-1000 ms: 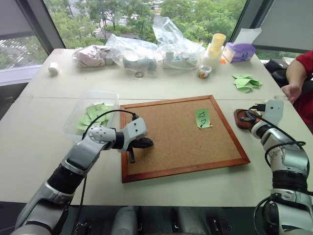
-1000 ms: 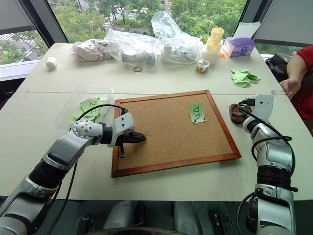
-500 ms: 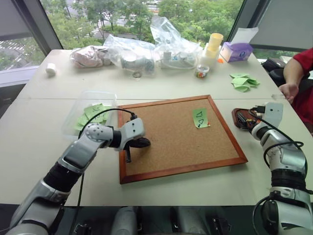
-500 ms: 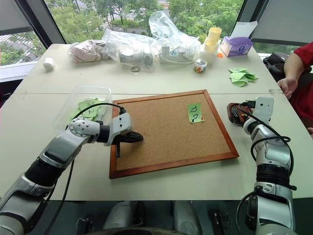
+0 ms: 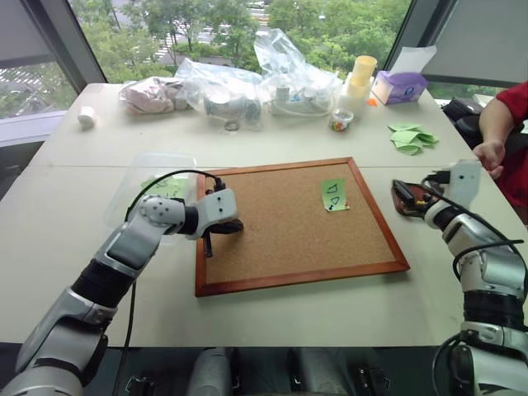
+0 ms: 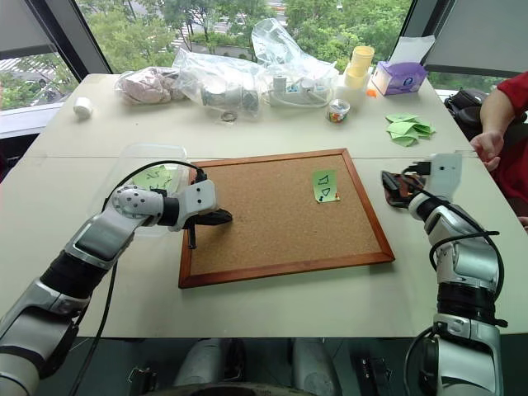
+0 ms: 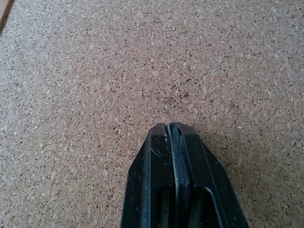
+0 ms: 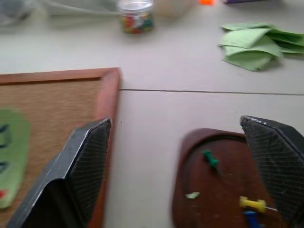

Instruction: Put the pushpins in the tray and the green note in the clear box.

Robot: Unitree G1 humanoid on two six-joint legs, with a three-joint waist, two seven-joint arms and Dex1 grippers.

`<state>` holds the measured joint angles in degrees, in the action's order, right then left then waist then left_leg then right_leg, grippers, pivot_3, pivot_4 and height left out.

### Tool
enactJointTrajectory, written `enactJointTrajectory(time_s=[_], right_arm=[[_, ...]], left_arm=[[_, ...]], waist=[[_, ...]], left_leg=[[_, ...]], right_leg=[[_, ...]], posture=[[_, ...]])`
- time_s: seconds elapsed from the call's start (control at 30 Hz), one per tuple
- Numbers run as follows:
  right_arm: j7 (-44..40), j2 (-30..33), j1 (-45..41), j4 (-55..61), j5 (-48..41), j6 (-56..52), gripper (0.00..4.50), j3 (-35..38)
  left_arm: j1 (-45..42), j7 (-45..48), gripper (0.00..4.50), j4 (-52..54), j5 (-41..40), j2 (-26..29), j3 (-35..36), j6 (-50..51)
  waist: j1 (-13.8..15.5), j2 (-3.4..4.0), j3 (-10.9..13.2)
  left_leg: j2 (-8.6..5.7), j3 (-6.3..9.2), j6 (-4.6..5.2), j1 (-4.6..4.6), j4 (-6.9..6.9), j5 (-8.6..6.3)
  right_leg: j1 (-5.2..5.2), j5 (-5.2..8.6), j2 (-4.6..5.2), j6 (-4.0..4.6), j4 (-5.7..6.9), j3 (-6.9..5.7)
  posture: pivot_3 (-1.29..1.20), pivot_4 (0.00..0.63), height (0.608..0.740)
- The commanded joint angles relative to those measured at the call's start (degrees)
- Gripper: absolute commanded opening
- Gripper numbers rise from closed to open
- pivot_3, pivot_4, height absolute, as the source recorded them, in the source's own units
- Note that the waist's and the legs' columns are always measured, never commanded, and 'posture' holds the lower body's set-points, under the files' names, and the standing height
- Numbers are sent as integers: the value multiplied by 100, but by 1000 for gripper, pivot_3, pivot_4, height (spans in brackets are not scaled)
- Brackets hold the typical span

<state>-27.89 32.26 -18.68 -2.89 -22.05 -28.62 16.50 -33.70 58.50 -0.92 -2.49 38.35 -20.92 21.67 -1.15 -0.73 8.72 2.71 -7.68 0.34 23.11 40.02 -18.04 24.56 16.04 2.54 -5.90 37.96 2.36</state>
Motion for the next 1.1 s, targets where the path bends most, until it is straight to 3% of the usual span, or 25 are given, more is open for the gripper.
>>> enactJointTrajectory(time_s=[0.03, 0.43, 0.5, 0.73, 1.1], right_arm=[[-464, 52, 132, 627, -232, -207, 4432, -306], [-580, -227, -129, -82, 147, 103, 4432, -888], [-582, -272, -168, -221, 187, 183, 3669, -907], [-612, -357, -168, -351, 255, 272, 111, -915], [-235, -606, 234, 356, -37, 320, 44, -385]], left_arm=[[-102, -22, 0, -80, 131, 64, 161, -113], [-25, 14, 0, -68, 92, -20, 187, -142], [14, 14, 0, -11, 76, -26, 187, -118], [66, 23, 0, 44, 73, -29, 209, -79], [160, 162, 0, 135, 81, 41, 158, -6]], waist=[[9, 0, 0], [29, -1, 0], [29, -1, 0], [25, 0, 0], [31, 0, 0]], left_leg=[[-1, 0, 0, 1, 0, 0], [-4, 0, 2, 2, 2, -1], [-4, 0, 1, 2, 2, -1], [-3, 0, 1, 2, 2, -1], [-3, 1, 1, 3, 1, -1]], right_leg=[[0, 0, 1, 0, 0, 0], [0, 0, 3, 0, 0, -1], [0, 0, 3, 0, 0, -1], [0, 0, 3, 0, 0, -1], [1, 0, 3, 0, 0, -1]], posture=[[0, 150, 735], [0, 150, 735], [0, 150, 735], [0, 150, 735], [0, 150, 735]])
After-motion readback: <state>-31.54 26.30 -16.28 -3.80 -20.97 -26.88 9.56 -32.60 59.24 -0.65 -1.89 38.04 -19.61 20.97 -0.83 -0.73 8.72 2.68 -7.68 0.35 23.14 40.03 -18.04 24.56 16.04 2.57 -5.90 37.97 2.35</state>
